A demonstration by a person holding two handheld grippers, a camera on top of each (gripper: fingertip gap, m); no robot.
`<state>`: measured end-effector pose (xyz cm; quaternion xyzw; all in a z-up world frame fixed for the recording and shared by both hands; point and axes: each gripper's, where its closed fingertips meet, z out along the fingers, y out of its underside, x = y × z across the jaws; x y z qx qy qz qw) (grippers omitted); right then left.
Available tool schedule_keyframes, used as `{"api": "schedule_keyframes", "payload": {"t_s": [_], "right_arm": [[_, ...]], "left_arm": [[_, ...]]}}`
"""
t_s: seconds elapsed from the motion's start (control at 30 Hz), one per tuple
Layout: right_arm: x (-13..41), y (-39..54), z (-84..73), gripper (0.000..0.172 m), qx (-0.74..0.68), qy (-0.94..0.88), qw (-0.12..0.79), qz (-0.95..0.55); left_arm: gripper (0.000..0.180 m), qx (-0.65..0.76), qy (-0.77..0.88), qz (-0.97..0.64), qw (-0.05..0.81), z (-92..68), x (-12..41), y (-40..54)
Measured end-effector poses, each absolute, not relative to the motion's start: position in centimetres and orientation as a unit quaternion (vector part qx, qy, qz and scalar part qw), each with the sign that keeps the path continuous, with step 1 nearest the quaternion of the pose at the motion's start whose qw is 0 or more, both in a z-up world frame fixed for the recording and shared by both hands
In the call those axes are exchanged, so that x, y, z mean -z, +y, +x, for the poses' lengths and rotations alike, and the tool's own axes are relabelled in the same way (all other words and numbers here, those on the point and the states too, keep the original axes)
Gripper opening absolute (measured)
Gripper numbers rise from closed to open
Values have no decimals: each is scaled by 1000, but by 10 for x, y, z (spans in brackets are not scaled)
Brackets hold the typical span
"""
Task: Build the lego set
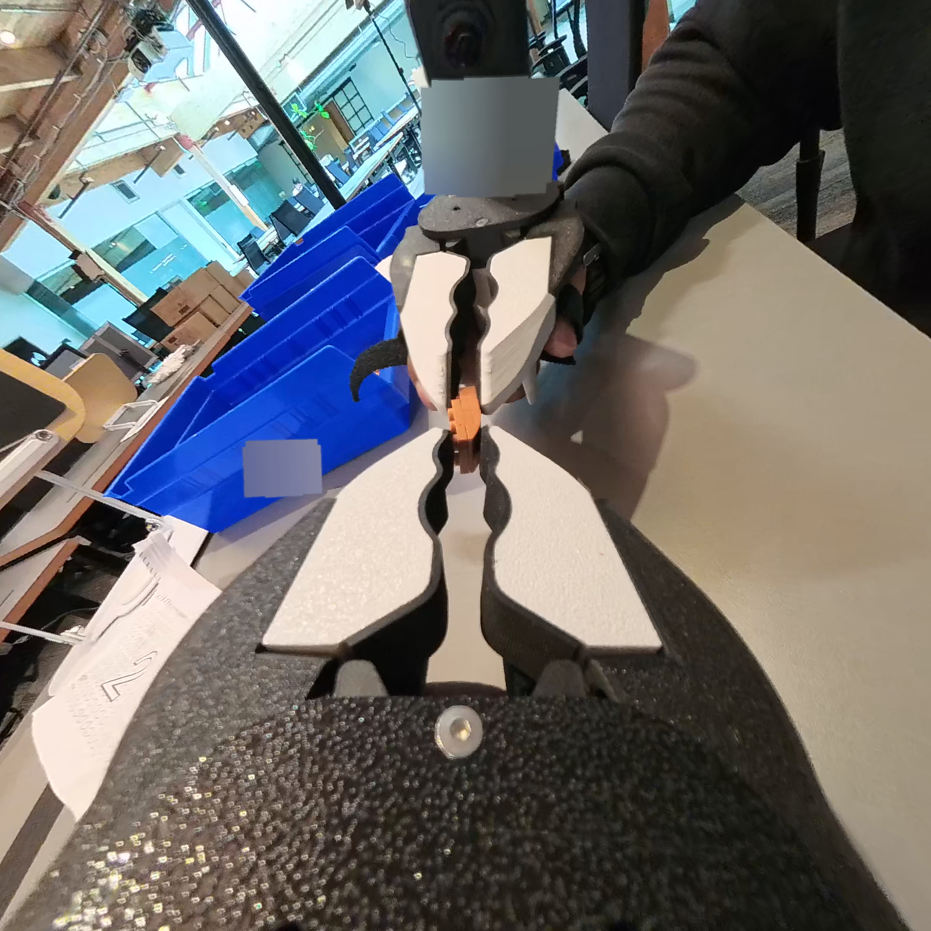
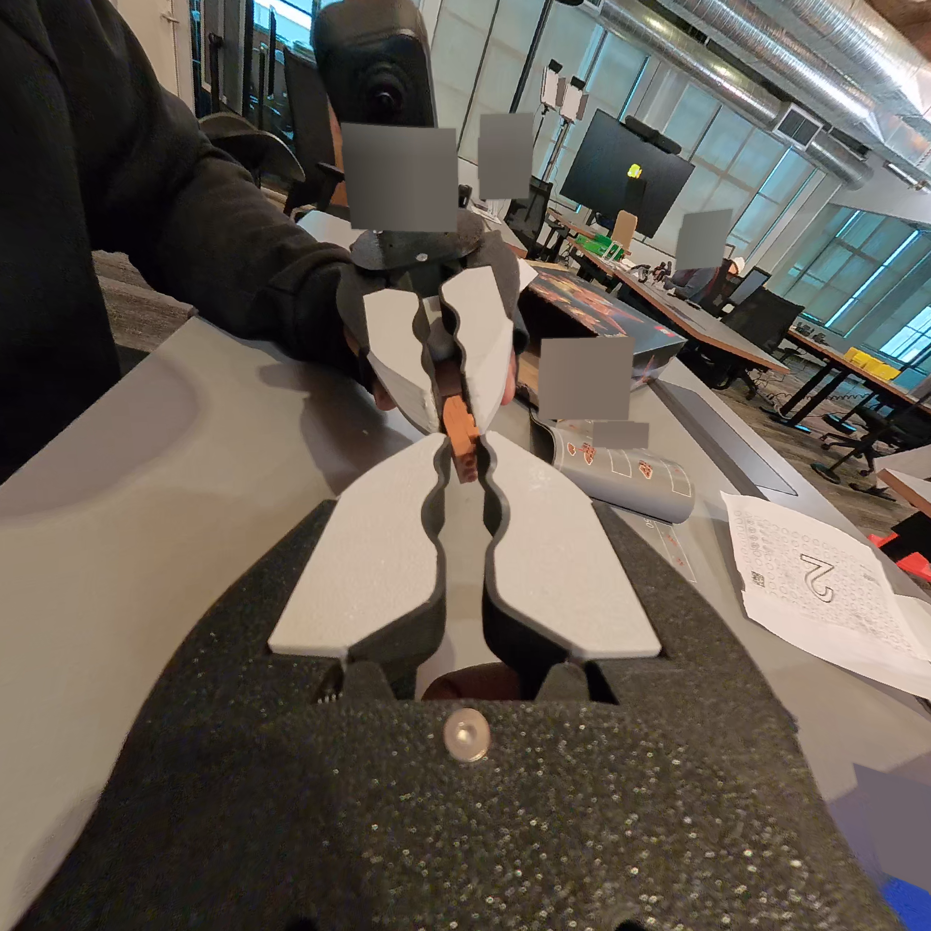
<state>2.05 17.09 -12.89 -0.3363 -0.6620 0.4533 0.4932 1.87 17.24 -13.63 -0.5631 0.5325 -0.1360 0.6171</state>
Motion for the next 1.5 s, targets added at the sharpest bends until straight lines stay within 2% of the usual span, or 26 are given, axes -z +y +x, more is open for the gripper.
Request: {"api": "schedule_keyframes", "payload": {"t_s": [0.13,0.27,0.43,0.6,1.37,1.47,1.5], "right_arm": [[135,173,19,11,-424,-677,500,-334],[143,167,19,20,-415,-697,486,-326],[139,164,19,12,-424,-692,490,-318],[138,161,22,11,-441,-691,478,-315],[146,168,17,11,-415,-702,469,-338],[151,175,14,12,-383,-710,480,-346],[153,176,14,18,-365,-716,487,-342]], "left_arm": [[9,159,526,-576,606,17,140,174],[10,187,530,-574,596,20,141,170],[10,202,535,-574,586,23,143,166],[10,216,534,-571,585,26,143,163],[9,225,521,-598,566,22,149,169],[9,198,522,-620,551,18,156,176],[9,188,528,-626,542,17,159,176]]}}
